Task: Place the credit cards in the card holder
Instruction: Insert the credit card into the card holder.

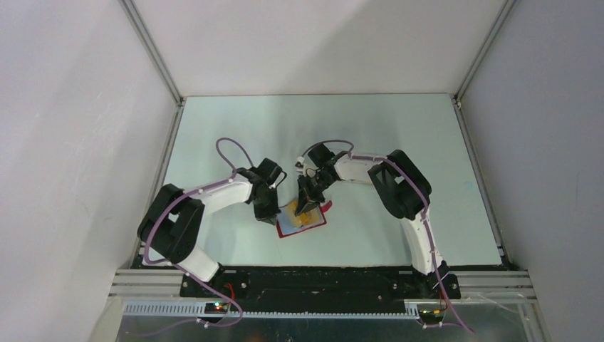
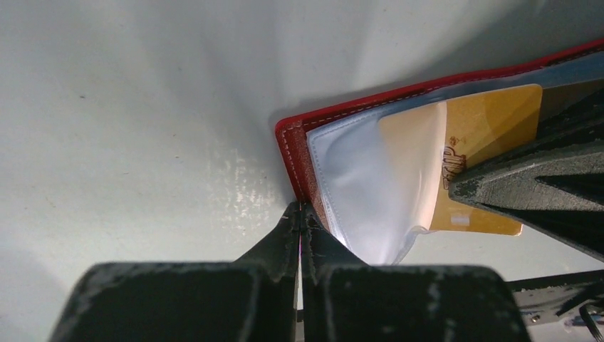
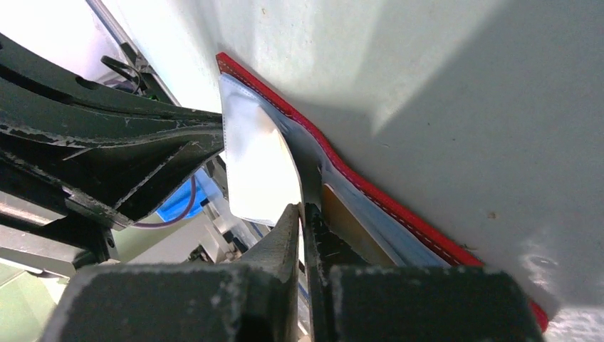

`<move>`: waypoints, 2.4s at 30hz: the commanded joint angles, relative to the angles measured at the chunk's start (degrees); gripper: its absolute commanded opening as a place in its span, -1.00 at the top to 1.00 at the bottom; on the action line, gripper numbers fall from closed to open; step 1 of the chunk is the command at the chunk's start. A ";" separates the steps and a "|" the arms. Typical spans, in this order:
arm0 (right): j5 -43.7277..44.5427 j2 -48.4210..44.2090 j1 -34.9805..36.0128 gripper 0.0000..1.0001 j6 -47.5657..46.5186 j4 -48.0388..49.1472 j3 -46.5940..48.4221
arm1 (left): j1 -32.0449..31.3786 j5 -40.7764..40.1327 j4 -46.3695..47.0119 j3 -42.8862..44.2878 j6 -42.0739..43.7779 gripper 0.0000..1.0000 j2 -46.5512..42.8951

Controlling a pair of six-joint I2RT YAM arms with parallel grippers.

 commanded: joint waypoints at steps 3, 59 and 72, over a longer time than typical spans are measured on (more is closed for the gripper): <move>10.22 -3.73 3.68 0.43 3.35 0.79 -2.84 | 0.22 -7.47 -3.27 0.29 2.11 0.99 -1.65; 20.41 -8.91 1.21 0.07 0.41 -16.95 -4.01 | -3.04 10.33 14.68 -3.45 -6.54 0.07 0.49; 15.69 -7.43 5.42 0.29 0.03 -13.43 -1.44 | -3.61 8.94 14.65 -3.43 -6.26 0.16 1.54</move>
